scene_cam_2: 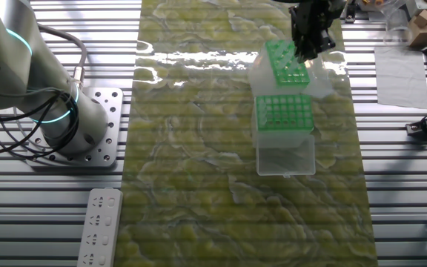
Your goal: Transfer all large pipette tips from one holder to another
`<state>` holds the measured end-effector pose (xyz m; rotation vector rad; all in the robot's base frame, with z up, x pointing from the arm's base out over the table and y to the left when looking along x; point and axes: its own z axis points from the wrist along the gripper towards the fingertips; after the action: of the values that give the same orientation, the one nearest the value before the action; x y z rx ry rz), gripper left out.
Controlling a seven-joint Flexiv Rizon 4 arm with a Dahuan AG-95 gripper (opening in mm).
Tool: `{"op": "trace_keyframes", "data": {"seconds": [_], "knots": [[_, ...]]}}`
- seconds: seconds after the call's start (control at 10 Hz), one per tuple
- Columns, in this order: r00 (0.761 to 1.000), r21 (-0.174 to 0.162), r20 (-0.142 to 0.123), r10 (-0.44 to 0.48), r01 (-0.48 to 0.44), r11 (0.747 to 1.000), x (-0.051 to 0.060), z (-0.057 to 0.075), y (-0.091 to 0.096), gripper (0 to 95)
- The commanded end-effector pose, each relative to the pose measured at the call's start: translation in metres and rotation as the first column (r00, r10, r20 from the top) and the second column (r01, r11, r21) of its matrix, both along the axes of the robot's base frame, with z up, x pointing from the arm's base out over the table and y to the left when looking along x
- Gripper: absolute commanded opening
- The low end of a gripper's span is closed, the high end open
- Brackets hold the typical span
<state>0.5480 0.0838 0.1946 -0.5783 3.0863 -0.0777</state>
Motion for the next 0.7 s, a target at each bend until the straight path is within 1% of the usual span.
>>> {"op": "trace_keyframes", "data": {"seconds": [0.1,0.3,0.7], "knots": [[1.0,-0.004,0.001,-0.001,0.001,1.0,-0.0011,0.0004,0.0,0.0],[1.0,-0.006,0.003,-0.001,0.001,1.0,-0.0024,0.0003,-0.0003,0.0],[1.0,-0.018,-0.001,-0.003,0.003,1.0,-0.0089,0.0075,0.0027,0.0]]}}
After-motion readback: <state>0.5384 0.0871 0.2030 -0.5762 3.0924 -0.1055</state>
